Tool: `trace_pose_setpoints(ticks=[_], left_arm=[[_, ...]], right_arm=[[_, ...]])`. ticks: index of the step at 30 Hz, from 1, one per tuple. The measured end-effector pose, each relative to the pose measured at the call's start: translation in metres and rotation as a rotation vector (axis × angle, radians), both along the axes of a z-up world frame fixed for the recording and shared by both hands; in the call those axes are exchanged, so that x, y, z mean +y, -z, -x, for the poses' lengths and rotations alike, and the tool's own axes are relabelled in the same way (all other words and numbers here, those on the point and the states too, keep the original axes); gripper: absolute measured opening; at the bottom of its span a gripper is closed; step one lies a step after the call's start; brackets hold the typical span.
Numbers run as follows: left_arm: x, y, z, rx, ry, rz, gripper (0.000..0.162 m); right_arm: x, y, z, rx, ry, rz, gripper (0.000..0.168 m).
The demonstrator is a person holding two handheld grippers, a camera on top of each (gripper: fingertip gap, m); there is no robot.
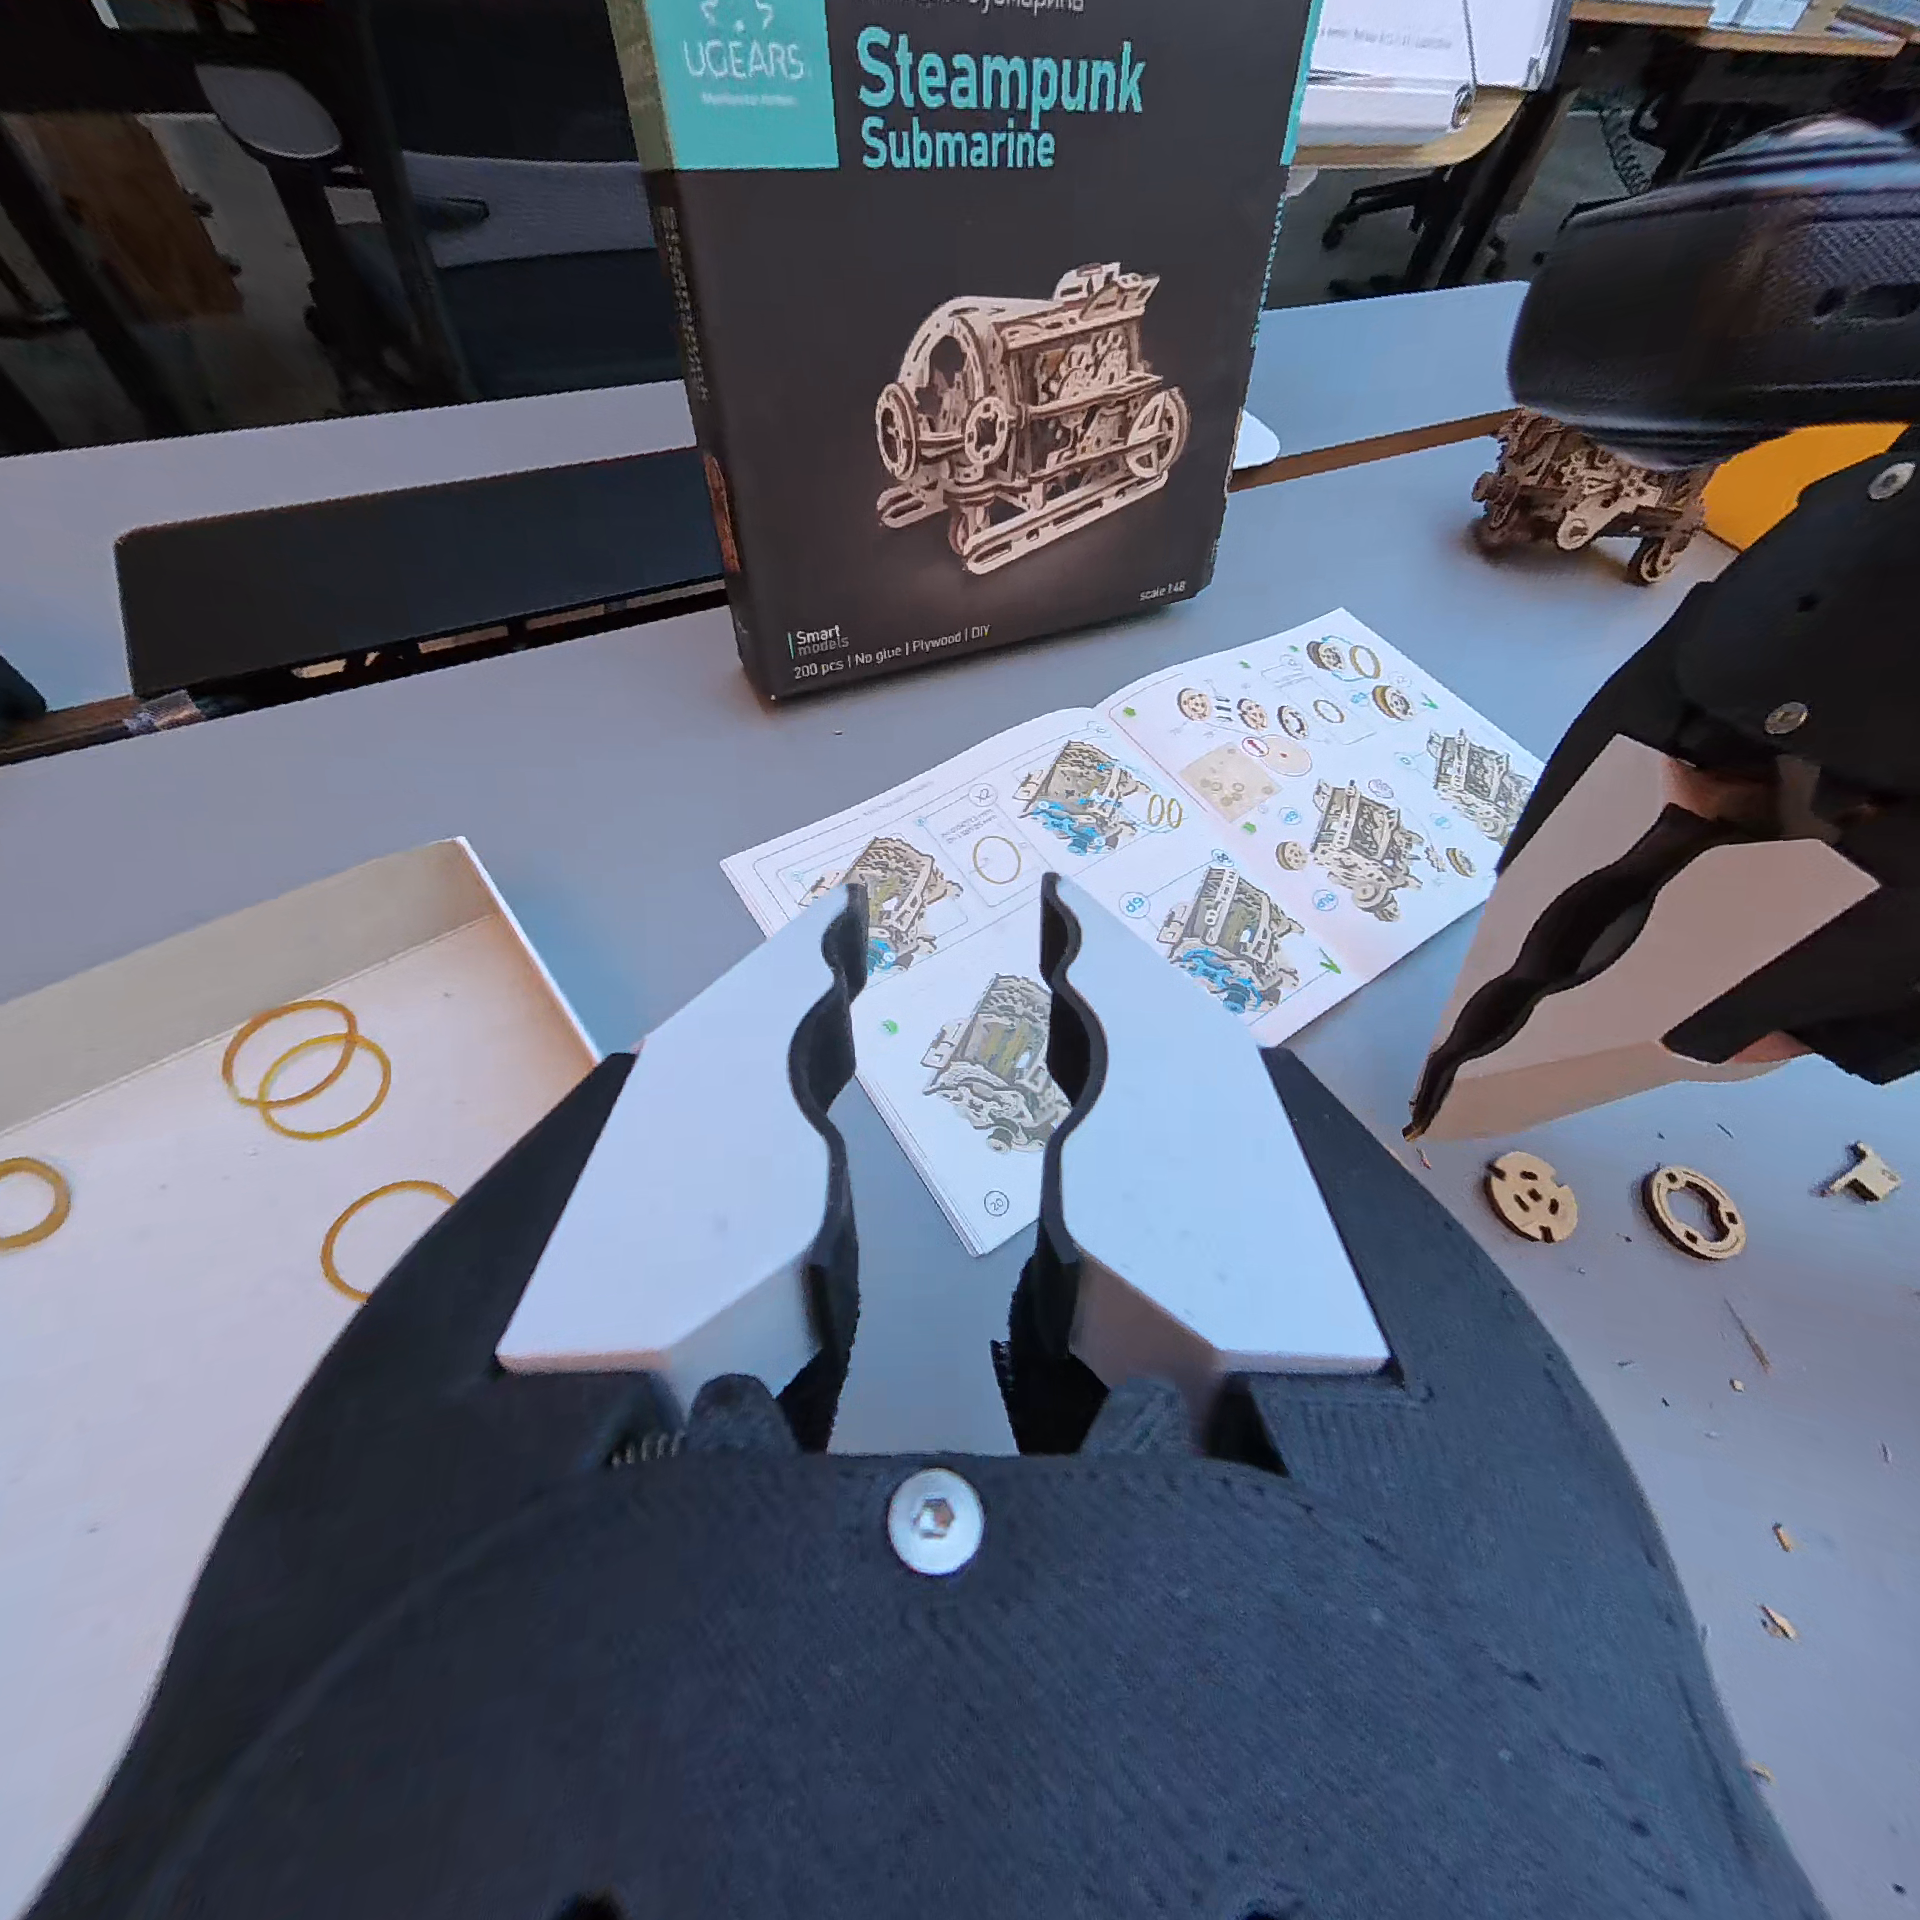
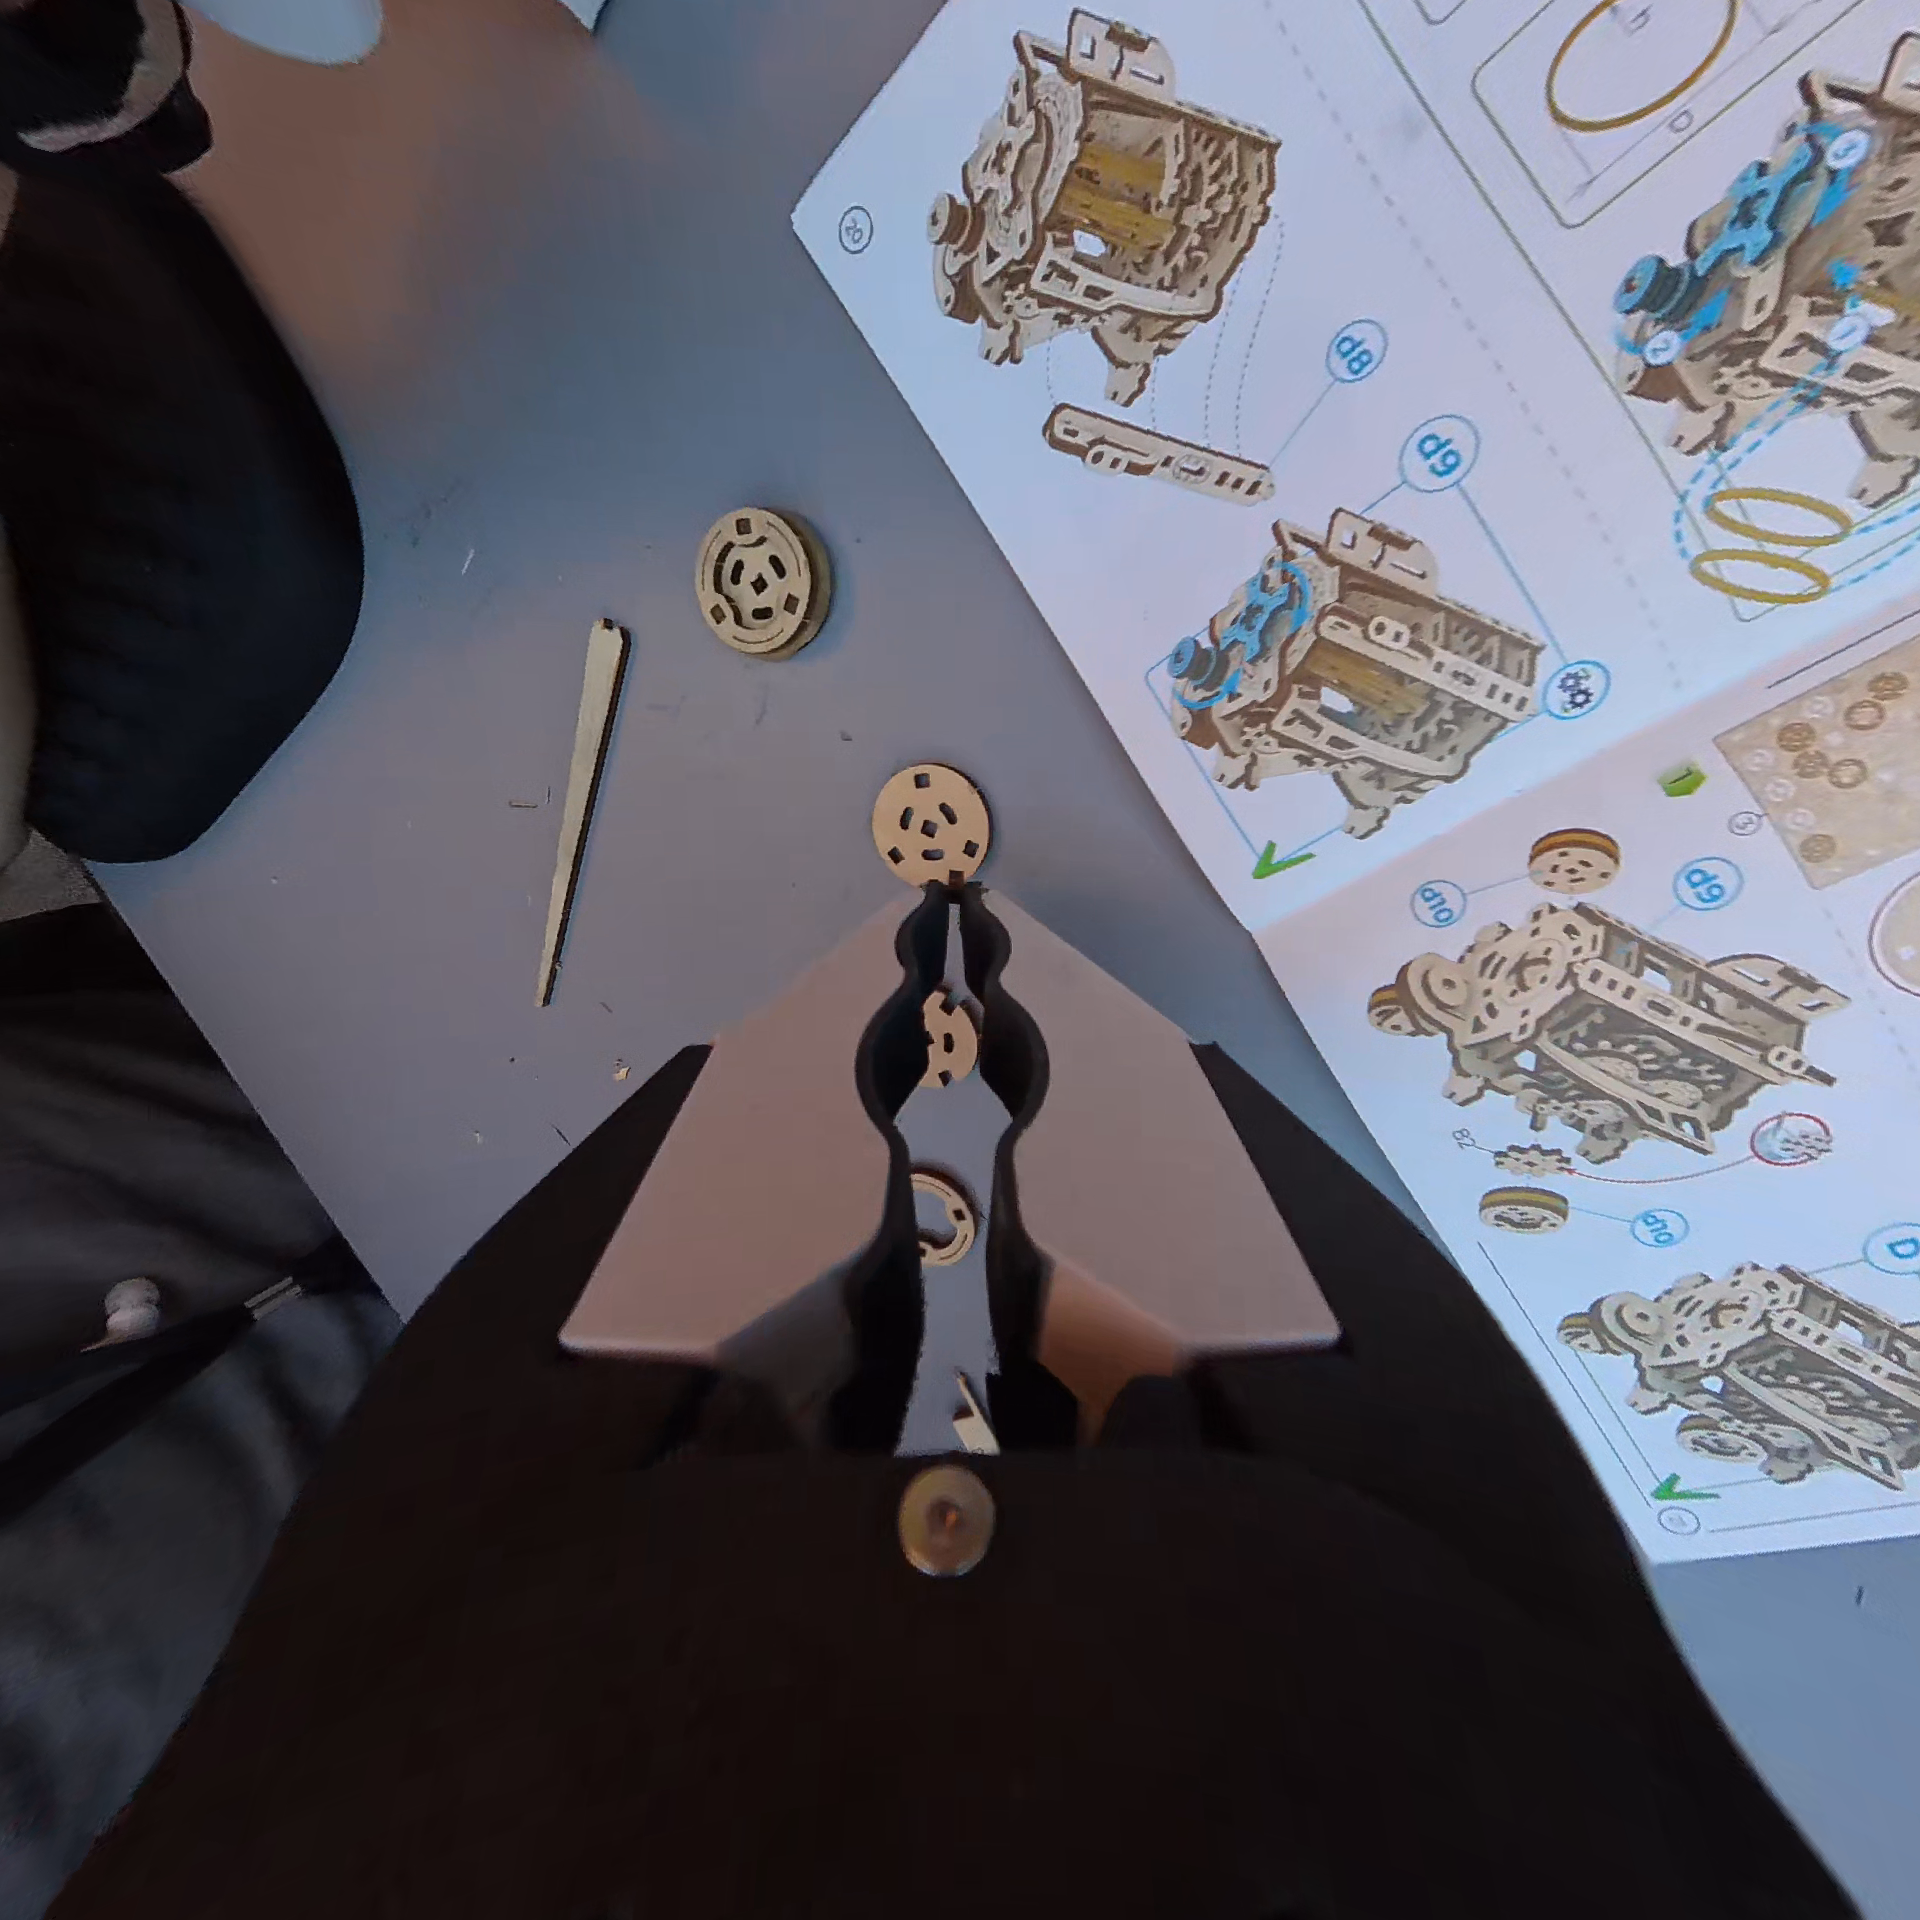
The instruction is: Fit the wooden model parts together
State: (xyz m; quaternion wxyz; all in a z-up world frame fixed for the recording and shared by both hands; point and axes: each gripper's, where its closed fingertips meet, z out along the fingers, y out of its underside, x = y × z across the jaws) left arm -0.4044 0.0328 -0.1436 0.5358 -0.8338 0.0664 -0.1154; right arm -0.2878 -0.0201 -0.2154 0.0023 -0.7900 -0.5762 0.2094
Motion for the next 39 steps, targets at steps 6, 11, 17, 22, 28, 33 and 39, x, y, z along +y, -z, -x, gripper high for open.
trace_pose_setpoints(ticks=[6,11,17,22,28,33,39], left_arm=[[-0.002,0.001,-0.008,0.017,0.040,0.014,0.030],[-0.018,0.003,-0.048,0.011,0.300,0.030,0.029],[-0.053,0.025,-0.091,0.131,0.651,0.077,0.045],[-0.064,0.049,-0.105,0.263,0.735,0.142,0.046],[-0.061,0.068,-0.107,0.349,0.730,0.175,0.044],[-0.060,0.080,-0.111,0.382,0.741,0.207,0.042],[-0.061,0.070,-0.110,0.306,0.746,0.187,0.038]], right_arm=[[0.000,0.004,0.003,-0.075,0.029,0.048,0.000],[0.002,0.002,0.007,-0.102,0.014,0.041,0.001],[0.009,0.006,-0.007,-0.105,-0.279,-0.116,0.001],[0.004,-0.002,0.000,0.132,-0.546,-0.239,0.001],[0.004,-0.007,0.004,0.271,-0.765,-0.389,0.001],[0.004,-0.003,0.003,0.283,-0.830,-0.405,0.001],[0.004,-0.004,0.004,0.302,-0.814,-0.386,0.002]])
